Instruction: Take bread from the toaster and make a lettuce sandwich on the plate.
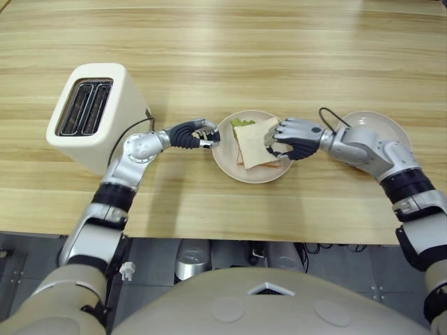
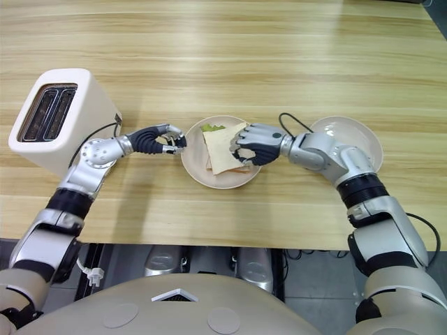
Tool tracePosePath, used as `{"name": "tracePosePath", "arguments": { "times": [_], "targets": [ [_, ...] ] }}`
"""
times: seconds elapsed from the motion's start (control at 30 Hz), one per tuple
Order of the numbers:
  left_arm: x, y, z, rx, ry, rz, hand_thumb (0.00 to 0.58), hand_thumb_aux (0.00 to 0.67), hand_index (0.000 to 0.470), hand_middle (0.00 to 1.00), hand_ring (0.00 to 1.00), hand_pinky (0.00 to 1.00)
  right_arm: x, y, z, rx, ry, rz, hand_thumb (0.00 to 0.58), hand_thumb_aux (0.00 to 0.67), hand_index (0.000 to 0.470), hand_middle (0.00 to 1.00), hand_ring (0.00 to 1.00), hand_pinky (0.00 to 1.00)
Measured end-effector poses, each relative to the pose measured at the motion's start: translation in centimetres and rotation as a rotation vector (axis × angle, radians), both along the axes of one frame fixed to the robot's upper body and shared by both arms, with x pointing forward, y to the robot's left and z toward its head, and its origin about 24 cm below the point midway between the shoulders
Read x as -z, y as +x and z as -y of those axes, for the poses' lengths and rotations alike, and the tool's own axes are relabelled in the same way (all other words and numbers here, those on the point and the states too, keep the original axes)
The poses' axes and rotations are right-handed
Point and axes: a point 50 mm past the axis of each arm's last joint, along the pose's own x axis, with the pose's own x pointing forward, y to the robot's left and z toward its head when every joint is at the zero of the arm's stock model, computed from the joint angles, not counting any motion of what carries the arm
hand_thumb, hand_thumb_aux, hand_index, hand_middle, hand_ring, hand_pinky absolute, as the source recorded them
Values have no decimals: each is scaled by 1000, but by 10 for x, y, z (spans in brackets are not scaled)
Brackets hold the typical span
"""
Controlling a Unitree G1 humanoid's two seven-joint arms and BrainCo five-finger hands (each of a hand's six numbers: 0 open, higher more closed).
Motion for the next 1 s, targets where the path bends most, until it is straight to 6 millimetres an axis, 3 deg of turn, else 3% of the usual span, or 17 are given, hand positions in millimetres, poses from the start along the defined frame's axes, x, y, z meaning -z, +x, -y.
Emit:
{"name": "tracePosePath", "arguments": {
  "times": [0.2,0.3,0.43,0.57,0.83,1.0],
  "targets": [
    [-6,-33,3,84,-18,-57,580,670,460,1000,1000,1000,-29,-11,8,15,157,30,580,670,460,1000,1000,1000],
    [0,-47,6,133,20,-109,580,670,460,1000,1000,1000,-16,-23,10,13,123,-65,580,670,460,1000,1000,1000],
    [12,-57,10,176,102,-161,580,670,460,1000,1000,1000,22,-49,11,-4,-2,-266,580,670,460,1000,1000,1000],
    [24,-62,15,201,176,-190,580,670,460,1000,1000,1000,45,-65,7,-27,-89,-393,580,670,460,1000,1000,1000],
    [41,-64,30,175,168,-211,580,670,460,1000,1000,1000,68,-69,-13,-50,-208,-395,580,670,460,1000,1000,1000],
    [50,-61,33,117,159,-207,580,670,460,1000,1000,1000,67,-51,-22,16,-197,-292,580,670,460,1000,1000,1000]
  ]
}}
